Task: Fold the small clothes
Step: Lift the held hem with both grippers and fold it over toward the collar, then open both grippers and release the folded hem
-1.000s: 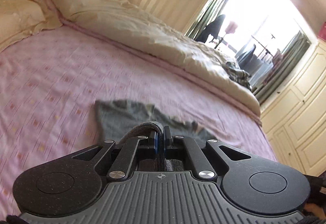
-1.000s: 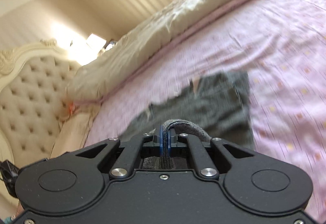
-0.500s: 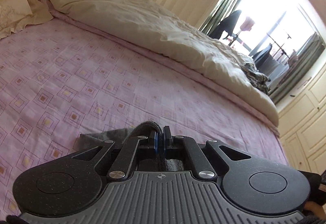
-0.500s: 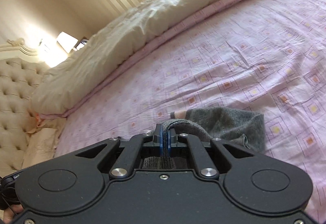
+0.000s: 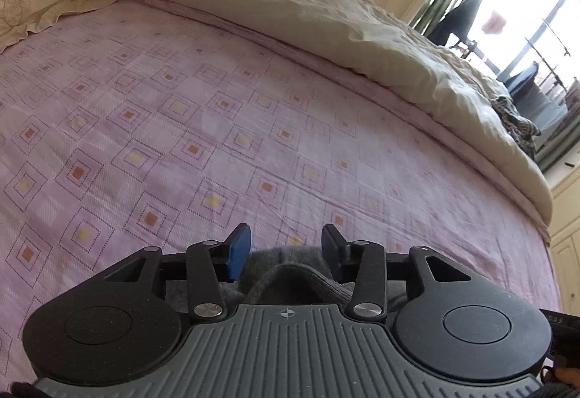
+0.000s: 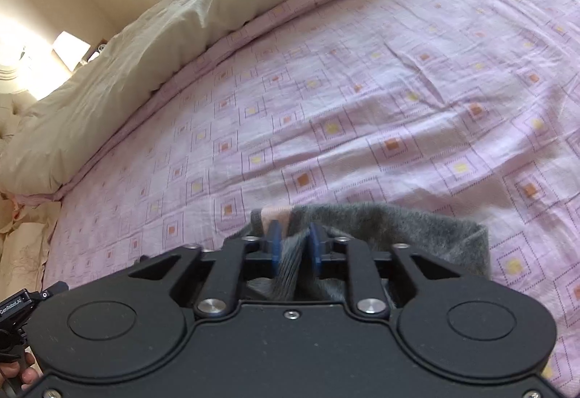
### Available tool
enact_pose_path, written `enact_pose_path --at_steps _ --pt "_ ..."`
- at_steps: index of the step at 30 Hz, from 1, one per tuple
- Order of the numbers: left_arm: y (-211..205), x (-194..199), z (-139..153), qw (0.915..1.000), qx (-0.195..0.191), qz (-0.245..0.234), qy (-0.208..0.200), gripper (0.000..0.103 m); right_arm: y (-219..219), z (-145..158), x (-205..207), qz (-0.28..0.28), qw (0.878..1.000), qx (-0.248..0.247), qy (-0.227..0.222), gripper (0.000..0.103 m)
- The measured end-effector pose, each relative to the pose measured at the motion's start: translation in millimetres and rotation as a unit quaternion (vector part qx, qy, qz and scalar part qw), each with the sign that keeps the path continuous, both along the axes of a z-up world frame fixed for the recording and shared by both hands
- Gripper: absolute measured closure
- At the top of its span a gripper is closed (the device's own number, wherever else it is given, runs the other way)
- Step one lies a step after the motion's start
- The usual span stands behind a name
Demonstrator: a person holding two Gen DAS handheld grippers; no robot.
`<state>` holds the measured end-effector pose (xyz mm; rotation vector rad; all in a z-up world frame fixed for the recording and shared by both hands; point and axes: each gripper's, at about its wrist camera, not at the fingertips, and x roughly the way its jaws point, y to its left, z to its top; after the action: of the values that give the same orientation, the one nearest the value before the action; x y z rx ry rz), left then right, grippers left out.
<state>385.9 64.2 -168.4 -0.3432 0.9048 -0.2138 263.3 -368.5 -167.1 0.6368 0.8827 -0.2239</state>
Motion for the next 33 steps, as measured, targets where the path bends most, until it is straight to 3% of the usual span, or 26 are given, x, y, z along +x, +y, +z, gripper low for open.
enact_pose_path --at_steps 1,9,16,20,23,26,33 --pt "0 0 3 1.0 0.007 -0.005 -0.003 0.06 0 3 1 0.0 1.0 -0.008 -0.005 0.056" --pt "-20 -39 18 0.9919 0.065 -0.104 -0.034 0.052 44 23 -10 0.104 0.991 -0.085 -0.019 0.055" --pt "-55 -89 1 0.9682 0.11 -0.222 -0.034 0.051 110 11 -25 0.234 0.963 -0.131 0.001 0.056" --pt "-65 -97 -16 0.9584 0.133 -0.251 -0.022 0.051 137 0 -21 0.284 0.946 -0.154 0.013 0.056" --pt "-64 -88 -27 0.9585 0.144 -0.245 -0.015 0.051 144 -10 -5 0.292 0.941 -0.172 0.025 0.056" --pt "-58 -69 -33 0.9639 0.146 -0.222 -0.006 0.051 141 -17 18 0.28 0.941 -0.189 0.033 0.057" --pt "-38 -32 -37 0.9776 0.132 -0.163 0.01 0.051 108 -33 62 0.21 0.959 -0.176 0.068 0.057"
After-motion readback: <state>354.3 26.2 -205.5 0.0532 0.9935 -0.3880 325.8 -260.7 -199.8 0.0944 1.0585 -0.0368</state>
